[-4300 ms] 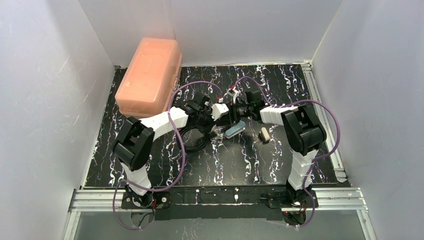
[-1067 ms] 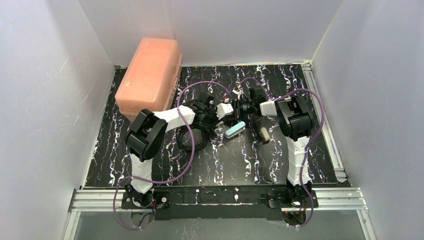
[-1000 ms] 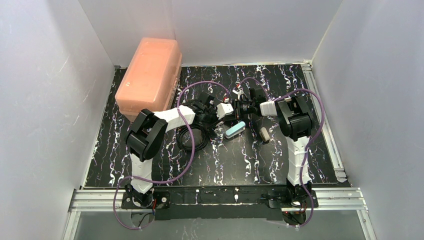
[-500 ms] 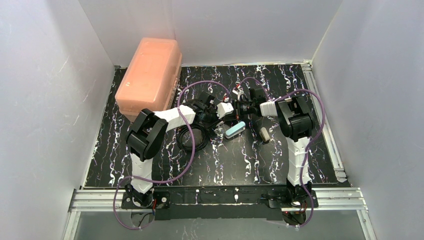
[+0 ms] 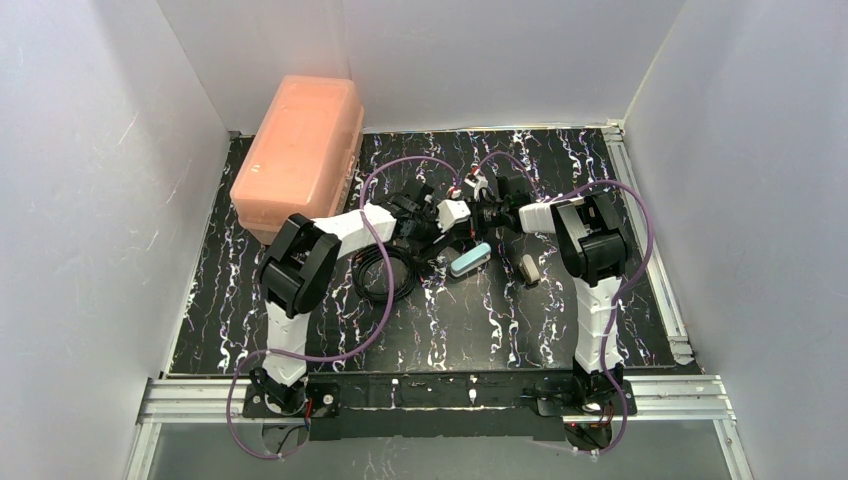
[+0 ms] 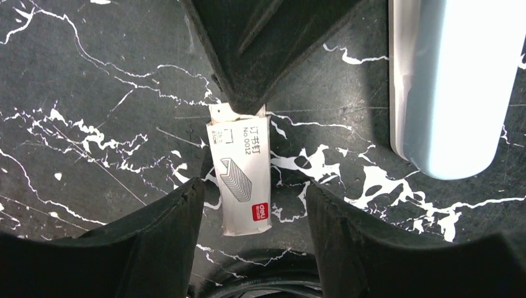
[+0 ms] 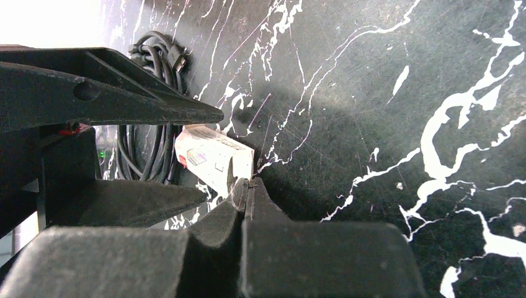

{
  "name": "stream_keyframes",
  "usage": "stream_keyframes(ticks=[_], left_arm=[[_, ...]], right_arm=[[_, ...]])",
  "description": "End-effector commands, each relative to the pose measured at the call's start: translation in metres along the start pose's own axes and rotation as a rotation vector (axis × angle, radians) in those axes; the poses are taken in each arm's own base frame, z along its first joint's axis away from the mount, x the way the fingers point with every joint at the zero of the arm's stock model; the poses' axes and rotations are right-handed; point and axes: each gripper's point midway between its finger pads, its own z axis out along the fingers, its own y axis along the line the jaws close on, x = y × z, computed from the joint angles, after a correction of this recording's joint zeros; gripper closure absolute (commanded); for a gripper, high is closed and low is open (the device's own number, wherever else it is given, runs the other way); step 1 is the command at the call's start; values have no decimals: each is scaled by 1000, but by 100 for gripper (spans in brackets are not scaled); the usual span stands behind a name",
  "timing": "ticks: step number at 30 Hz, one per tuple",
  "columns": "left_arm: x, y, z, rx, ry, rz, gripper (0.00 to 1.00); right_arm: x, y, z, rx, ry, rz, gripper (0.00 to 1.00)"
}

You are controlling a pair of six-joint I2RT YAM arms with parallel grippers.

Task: Load the staples into the stapler
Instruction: Place the staple box at the center of the board, then open the staple box at the center of the board.

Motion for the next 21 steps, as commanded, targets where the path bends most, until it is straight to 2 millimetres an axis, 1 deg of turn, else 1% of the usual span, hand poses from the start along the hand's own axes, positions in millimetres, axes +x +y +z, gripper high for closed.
stream_keyframes(ticks=[1,5,9,12,18,21], left_arm=[[23,-13,9,61,102,-16,40],[18,-11,14,73,94,0,39],[17,-13,19,105,101,4,42],[19,-17,21,131,109,0,48],[28,-22,22,159,133,-6,64],[30,-23,19,158,140,0,69]], right_arm=[[16,-22,-3,114,23,21,99],[16,-22,-3,110,28,18,99],[18,-23,-4,114,31,15,99],[16,-22,-5,119,28,8,99],[10,-23,-10,152,12,-7,99],[8,-25,-14,171,2,-9,99]])
